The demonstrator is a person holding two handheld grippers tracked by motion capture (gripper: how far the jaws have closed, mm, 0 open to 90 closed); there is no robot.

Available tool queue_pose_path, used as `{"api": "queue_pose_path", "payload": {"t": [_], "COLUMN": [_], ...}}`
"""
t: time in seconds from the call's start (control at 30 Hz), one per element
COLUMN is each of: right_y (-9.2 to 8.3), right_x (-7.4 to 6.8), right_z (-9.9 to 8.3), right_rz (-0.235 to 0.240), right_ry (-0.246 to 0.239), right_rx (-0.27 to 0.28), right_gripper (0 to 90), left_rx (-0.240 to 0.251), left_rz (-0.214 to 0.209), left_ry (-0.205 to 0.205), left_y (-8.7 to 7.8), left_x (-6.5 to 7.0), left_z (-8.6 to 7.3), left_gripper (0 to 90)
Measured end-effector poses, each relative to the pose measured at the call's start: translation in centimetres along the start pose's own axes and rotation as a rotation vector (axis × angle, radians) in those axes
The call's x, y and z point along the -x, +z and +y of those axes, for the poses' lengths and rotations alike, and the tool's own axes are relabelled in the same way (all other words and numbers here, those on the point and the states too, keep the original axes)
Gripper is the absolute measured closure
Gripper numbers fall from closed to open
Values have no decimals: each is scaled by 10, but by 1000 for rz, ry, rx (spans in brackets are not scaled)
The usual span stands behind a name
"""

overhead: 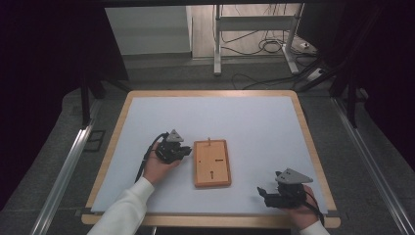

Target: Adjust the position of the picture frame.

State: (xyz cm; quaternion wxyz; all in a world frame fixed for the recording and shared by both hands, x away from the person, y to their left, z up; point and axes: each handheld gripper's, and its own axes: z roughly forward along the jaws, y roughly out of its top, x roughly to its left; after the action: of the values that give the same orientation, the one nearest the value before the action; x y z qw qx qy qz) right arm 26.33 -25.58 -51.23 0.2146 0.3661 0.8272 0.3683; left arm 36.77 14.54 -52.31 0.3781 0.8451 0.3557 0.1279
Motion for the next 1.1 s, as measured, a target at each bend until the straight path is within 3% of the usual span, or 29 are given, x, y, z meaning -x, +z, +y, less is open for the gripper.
{"api": "queue_pose_path", "payload": {"t": [0.1, 0.23, 0.47, 0.57, 0.67, 0.83, 1.1], "right_y": [6, 18, 40, 48, 58, 74, 72], "right_x": [-2, -7, -12, -16, -25, -37, -43], "right_z": [2, 9, 31, 41, 50, 56, 53], "right_rz": [2, 21, 118, 150, 164, 176, 193], "right_ry": [-1, -8, -32, -38, -66, -124, -148], "right_rx": [-8, -18, -64, -59, -65, -100, -114], "right_gripper": [151, 281, 727, 846, 892, 895, 896], "left_rx": [3, 36, 15, 25, 24, 34, 34], "left_rz": [21, 29, 4, 9, 9, 20, 25], "left_ry": [-2, -39, -56, -54, -59, -58, -66], "left_y": [-6, -10, -8, -10, -12, -15, -16], "left_x": [1, 0, -2, -4, -5, -8, -11], "left_z": [-3, -3, -4, -4, -4, -5, -7], "left_gripper": [580, 431, 346, 342, 336, 334, 334]}}
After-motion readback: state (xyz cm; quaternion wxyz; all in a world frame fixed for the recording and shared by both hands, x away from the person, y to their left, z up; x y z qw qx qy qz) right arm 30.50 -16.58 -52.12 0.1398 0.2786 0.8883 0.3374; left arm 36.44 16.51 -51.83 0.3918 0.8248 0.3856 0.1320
